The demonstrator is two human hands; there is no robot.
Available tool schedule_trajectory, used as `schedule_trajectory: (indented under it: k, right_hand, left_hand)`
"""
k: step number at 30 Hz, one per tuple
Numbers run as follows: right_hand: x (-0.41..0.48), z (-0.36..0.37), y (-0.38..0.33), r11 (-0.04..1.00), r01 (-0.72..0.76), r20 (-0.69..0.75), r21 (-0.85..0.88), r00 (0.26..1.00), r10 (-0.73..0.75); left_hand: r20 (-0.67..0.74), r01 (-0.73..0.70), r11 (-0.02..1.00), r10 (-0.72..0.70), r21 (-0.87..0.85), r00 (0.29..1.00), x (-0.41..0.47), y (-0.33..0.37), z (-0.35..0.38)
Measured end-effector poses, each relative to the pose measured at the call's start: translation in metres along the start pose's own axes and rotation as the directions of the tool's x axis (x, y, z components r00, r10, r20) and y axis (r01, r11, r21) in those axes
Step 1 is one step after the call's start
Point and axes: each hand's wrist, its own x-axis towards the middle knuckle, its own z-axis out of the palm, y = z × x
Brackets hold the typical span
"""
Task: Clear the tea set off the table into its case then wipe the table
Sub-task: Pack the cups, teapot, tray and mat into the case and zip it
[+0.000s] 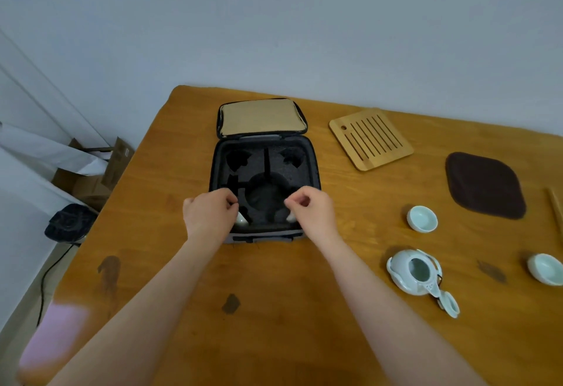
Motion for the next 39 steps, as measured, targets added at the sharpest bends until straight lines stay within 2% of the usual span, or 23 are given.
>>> schedule_trajectory:
  k: [3,6,8,10,13,16,23,27,32,35,39]
  right_hand:
    - [0.004,-0.04,0.02,0.984,-0.118,-0.118,0.136,0.984,0.135]
    - [0.007,-0.077,0.044,0.954,-0.221,-0.228,0.201,0.937,0.265]
    - [0.009,-0.098,0.067,0.945,-0.284,-0.299,0.163,0.898,0.321]
    - [0.009,-0.117,0.09,0.93,-0.363,-0.382,0.048,0.854,0.353]
    - [0.005,-0.144,0.118,0.856,-0.516,-0.504,-0.031,0.748,0.433]
    - [0.003,-0.164,0.143,0.78,-0.625,-0.495,-0.008,0.681,0.54]
    - [0.014,-0.182,0.174,0.691,-0.722,-0.438,-0.026,0.63,0.641]
    - [0.023,-0.177,0.179,0.671,-0.741,-0.402,-0.017,0.62,0.674]
    - [0.027,-0.168,0.177,0.676,-0.737,-0.431,-0.019,0.616,0.66]
    - [0.03,-0.16,0.155,0.745,-0.667,-0.449,-0.033,0.676,0.585]
    - [0.047,-0.149,0.103,0.866,-0.5,-0.35,0.003,0.811,0.469]
  left_hand:
    - [-0.038,0.024,0.992,-0.029,-0.12,0.999,0.001,0.011,0.0]
    - [-0.013,-0.022,0.983,0.02,-0.182,1.0,0.003,0.019,0.004]
    - [0.011,-0.043,0.976,0.046,-0.215,0.999,0.003,0.024,0.007]
    - [0.026,-0.049,0.975,0.055,-0.215,0.998,0.001,0.03,0.01]
    - [0.041,-0.065,0.981,0.074,-0.184,0.996,-0.006,0.035,0.013]
    - [0.053,-0.09,0.983,0.1,-0.163,0.994,-0.015,0.035,0.017]
    - [0.066,-0.078,0.986,0.088,-0.148,0.994,-0.025,0.033,0.016]
    - [0.048,-0.082,0.982,0.091,-0.172,0.995,-0.025,0.033,0.015]
    - [0.01,-0.095,0.974,0.099,-0.203,0.995,-0.022,0.031,0.016]
    - [-0.007,-0.112,0.971,0.113,-0.213,0.994,-0.015,0.029,0.017]
    - [0.005,-0.124,0.964,0.129,-0.236,0.992,-0.003,0.029,0.016]
